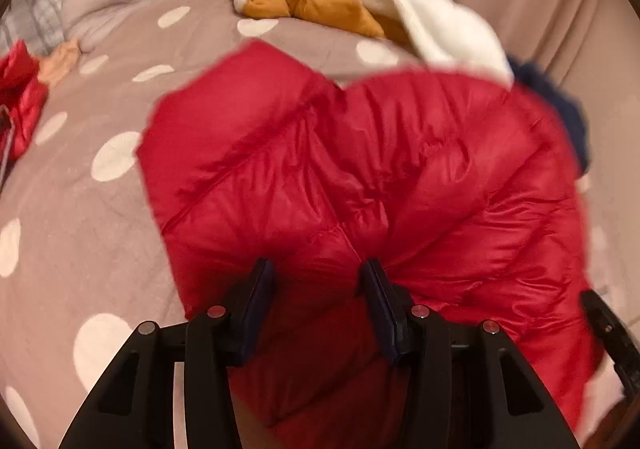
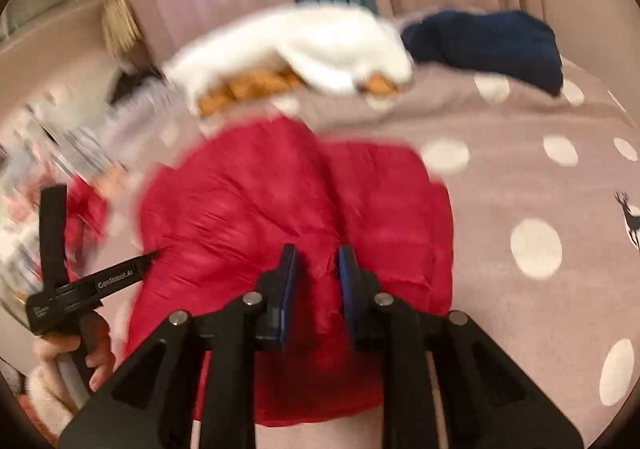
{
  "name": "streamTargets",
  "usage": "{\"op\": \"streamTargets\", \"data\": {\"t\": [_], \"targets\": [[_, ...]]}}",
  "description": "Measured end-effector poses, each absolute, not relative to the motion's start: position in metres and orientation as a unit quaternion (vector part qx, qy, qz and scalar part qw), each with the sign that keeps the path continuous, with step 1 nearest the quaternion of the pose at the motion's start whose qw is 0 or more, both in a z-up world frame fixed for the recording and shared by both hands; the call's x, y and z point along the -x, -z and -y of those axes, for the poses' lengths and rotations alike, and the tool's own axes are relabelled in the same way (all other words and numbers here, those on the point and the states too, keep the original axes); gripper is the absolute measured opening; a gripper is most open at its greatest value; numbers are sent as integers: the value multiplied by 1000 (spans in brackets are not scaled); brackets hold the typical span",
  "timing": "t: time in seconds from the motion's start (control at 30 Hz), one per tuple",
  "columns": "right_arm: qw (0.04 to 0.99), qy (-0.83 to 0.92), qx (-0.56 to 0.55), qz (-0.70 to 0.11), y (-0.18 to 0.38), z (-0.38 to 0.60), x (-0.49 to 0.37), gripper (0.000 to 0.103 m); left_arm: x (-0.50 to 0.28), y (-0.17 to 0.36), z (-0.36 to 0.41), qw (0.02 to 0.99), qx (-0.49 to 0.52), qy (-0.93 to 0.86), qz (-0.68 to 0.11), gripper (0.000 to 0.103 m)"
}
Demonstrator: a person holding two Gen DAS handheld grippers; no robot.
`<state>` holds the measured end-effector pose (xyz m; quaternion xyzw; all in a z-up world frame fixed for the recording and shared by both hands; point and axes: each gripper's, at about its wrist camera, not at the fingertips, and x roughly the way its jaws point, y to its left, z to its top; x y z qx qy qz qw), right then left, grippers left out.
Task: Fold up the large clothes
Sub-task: 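Lower the folded jacket onto the bed and open both tools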
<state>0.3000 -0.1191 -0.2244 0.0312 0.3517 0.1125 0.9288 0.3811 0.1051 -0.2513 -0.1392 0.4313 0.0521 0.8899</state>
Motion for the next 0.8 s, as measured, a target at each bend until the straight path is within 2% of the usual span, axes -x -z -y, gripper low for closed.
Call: {"op": "streamTargets", "data": {"t": [0.1,0.23,0.43,0.6,0.8], "targets": [[909,-107,-55,-399,266,126,-318,19,-381,250,-96,902,126,-53,-410,48],[898,-119,-124,-406,280,154,-320,16,-386,248,-96,898,139,-46,-414,48],[906,-98,-70,-406,272,140,-319,17,-380,244,-104,898,147,-45,-413,48],[918,-101,-41,-381,243,130,-302,21,-350,207,-119,896,188,-62,-397,48],[937,-131,-38,-323,181,129,-254,23,-286,131,-100,936,123,-47,-328,48]]}}
